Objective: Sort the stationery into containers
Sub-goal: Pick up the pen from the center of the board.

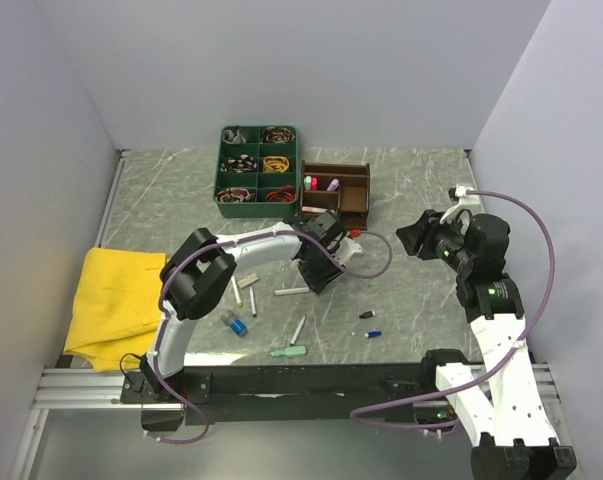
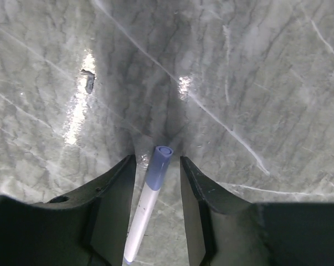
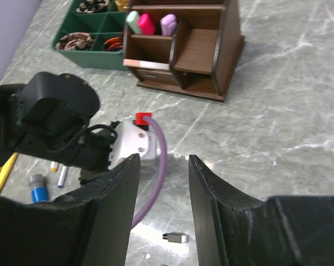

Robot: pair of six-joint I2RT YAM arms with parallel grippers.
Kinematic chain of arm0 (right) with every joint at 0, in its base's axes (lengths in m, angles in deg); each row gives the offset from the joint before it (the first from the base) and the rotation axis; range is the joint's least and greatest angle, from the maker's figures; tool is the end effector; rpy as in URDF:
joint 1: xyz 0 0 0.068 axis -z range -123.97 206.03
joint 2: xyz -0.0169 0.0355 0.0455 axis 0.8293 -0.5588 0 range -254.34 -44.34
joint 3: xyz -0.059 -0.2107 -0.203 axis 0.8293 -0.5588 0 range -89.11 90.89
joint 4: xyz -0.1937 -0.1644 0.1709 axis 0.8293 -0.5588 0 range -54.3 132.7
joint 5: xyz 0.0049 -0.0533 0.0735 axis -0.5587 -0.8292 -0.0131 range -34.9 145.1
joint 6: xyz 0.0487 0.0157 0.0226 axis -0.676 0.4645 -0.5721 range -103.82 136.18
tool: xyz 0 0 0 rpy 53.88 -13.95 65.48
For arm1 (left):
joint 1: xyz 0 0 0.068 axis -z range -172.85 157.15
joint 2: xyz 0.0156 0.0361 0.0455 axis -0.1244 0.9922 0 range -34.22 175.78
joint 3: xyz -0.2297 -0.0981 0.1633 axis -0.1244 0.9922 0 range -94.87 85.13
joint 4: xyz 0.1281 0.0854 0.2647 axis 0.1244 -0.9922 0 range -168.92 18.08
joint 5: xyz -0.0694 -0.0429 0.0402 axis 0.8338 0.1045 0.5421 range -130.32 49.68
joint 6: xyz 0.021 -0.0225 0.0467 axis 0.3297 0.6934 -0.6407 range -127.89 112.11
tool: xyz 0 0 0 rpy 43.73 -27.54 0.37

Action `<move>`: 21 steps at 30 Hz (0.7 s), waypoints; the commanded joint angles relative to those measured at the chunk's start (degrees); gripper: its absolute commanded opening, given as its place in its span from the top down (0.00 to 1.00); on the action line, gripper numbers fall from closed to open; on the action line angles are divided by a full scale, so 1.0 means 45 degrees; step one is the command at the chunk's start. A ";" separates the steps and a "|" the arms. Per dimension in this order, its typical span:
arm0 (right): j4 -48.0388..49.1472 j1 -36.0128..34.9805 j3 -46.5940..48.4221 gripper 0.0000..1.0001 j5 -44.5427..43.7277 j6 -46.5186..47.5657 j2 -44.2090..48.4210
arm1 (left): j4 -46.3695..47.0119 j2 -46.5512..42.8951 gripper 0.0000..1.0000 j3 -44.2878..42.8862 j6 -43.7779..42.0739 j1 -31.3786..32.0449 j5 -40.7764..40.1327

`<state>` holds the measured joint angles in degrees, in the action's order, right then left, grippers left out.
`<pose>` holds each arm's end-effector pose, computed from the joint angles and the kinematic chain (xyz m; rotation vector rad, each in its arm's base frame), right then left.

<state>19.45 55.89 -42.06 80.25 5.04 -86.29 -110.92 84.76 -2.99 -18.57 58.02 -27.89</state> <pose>0.1932 0.0168 0.3594 -0.1215 1.8891 0.5479 0.2970 -0.3783 0.1643 1.5054 2.4200 -0.4651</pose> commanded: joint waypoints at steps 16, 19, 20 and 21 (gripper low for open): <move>0.0049 0.0500 0.0111 0.53 0.0056 0.0501 0.0182 | -0.0610 -0.0442 0.99 -0.1235 -0.0168 -0.0171 0.0050; -0.0167 0.0500 -0.0005 0.53 0.0464 0.0463 0.0416 | -0.0979 -0.0892 0.99 -0.3186 0.0009 -0.0796 0.0810; -0.0128 0.0500 -0.0218 0.53 0.0563 0.0347 0.0456 | -0.0962 -0.1028 0.99 -0.3675 0.0106 -0.0932 0.0910; -0.0127 0.0500 -0.0298 0.53 0.0661 0.0249 0.0456 | -0.0903 -0.1107 0.99 -0.4415 0.0165 -0.1243 0.1027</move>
<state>18.56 57.72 -42.74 81.08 6.40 -85.79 -115.73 84.89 -10.77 -19.05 56.42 -27.91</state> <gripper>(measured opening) 0.473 0.050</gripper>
